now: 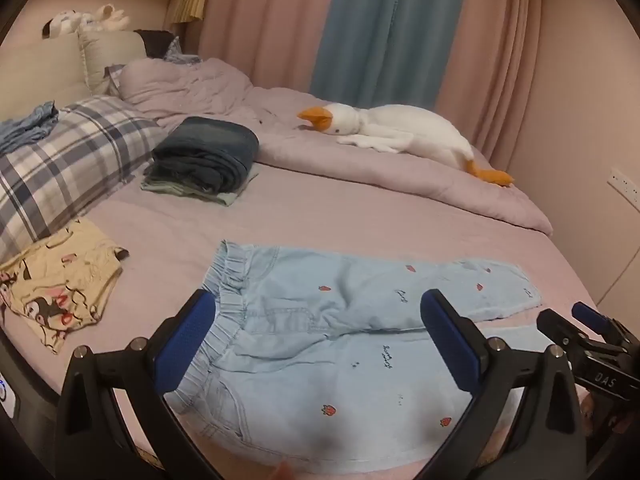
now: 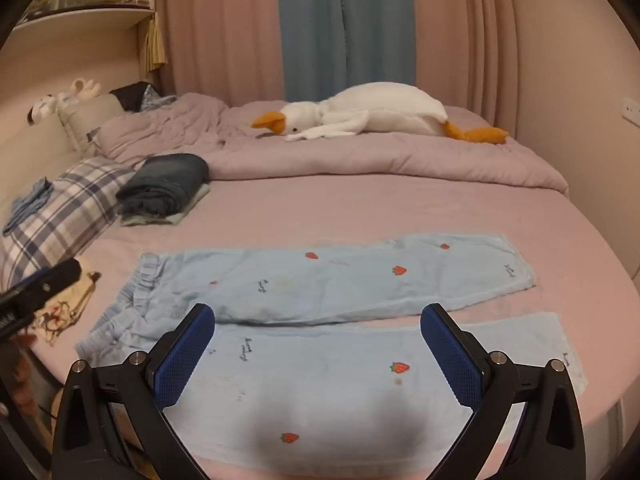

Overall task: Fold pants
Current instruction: 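Move both open grippers over the light blue strawberry-print jeans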

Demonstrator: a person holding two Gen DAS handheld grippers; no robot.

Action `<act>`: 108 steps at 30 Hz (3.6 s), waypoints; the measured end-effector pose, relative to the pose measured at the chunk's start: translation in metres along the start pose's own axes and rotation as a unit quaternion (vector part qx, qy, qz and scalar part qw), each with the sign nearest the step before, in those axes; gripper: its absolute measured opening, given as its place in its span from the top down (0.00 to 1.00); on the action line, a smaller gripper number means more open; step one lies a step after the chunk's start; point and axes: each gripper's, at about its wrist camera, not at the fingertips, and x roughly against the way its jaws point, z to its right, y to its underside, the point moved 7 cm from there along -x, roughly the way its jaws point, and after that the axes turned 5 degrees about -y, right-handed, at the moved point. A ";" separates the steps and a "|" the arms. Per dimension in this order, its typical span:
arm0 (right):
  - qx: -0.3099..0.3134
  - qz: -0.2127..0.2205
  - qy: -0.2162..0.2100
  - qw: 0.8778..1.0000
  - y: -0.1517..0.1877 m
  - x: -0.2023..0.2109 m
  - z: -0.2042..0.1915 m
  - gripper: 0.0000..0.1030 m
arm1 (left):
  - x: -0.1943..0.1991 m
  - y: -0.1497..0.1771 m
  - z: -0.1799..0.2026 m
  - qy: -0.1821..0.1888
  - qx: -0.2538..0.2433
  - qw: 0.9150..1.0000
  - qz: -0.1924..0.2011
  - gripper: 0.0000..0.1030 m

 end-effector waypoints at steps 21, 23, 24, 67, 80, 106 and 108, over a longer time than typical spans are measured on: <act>-0.059 -0.032 -0.008 0.998 0.012 -0.018 -0.001 0.01 | -0.013 0.029 0.002 0.090 0.077 0.990 -0.079 0.00; -0.051 -0.029 -0.008 0.998 0.012 -0.017 -0.004 0.01 | -0.013 0.030 0.001 0.091 0.078 0.989 -0.082 0.00; -0.049 -0.028 -0.009 0.998 0.013 -0.018 -0.006 0.01 | -0.015 0.031 0.001 0.094 0.078 0.988 -0.090 0.00; -0.080 -0.044 -0.021 0.996 0.025 -0.022 0.001 0.01 | -0.029 0.050 0.020 0.086 0.031 0.986 -0.142 0.01; -0.086 -0.041 -0.013 0.995 0.029 -0.019 0.007 0.01 | -0.031 0.054 0.026 0.090 0.024 0.984 -0.154 0.01; -0.101 -0.045 -0.011 0.994 0.035 -0.018 0.013 0.01 | -0.034 0.063 0.026 0.082 0.017 0.981 -0.173 0.01; -0.103 -0.046 -0.010 0.994 0.035 -0.018 0.014 0.01 | -0.035 0.063 0.026 0.082 0.015 0.981 -0.174 0.01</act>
